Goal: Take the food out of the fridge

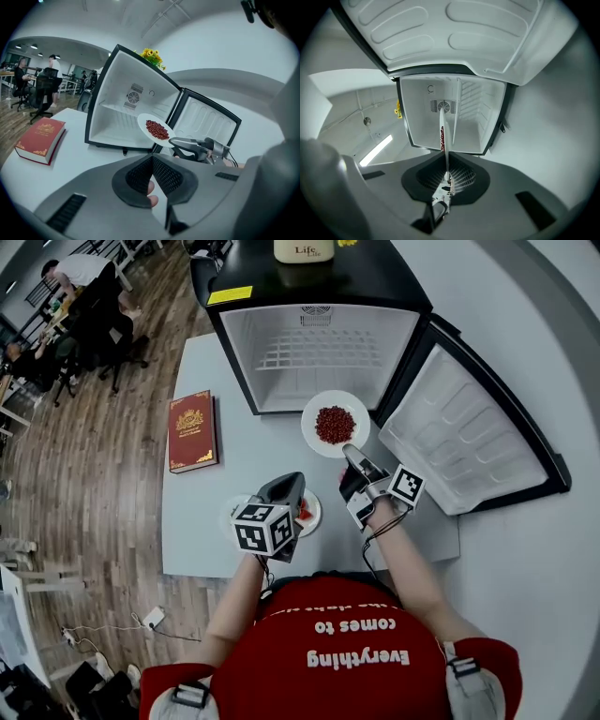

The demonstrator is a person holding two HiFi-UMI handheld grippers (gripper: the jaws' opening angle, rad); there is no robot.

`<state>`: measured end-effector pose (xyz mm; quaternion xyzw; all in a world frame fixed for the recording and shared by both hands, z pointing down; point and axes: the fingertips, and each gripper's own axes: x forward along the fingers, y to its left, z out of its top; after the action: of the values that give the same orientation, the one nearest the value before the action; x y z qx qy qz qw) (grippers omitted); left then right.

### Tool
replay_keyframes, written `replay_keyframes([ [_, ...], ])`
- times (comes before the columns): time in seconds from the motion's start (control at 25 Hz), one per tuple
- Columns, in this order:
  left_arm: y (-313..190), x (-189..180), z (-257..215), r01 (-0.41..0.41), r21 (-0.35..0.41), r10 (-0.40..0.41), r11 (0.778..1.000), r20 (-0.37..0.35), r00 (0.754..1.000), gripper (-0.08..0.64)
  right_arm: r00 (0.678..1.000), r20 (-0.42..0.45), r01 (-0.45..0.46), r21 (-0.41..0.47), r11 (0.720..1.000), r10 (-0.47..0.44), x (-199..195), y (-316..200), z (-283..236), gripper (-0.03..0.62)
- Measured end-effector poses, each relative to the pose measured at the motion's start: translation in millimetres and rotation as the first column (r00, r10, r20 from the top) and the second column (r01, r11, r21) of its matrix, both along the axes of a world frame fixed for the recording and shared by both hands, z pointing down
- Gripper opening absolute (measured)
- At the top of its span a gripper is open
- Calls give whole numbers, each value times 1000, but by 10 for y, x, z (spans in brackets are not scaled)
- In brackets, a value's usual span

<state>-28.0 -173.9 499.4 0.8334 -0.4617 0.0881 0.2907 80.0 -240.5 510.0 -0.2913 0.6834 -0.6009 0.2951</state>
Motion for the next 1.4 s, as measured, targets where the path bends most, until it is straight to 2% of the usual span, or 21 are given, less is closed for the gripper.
replay_keyframes([
  [0.48, 475, -15, -104, -4, 18, 4, 1000, 0, 1000, 2, 998, -36, 54, 101, 993, -50, -53, 926, -338, 25],
  [0.72, 664, -83, -80, 12, 11, -12, 1000, 1, 1000, 2, 980, -175, 135, 205, 970, -99, -108, 1216, -490, 25],
  [0.84, 726, -120, -85, 20, 12, -20, 1000, 2, 1000, 2, 971, -211, 160, 234, 959, -110, -116, 1277, -561, 25],
  [1.4, 988, -286, -175, 54, 29, -54, 998, -10, 998, 2, 968, -214, 185, 245, 952, -133, -257, 1582, -625, 25],
])
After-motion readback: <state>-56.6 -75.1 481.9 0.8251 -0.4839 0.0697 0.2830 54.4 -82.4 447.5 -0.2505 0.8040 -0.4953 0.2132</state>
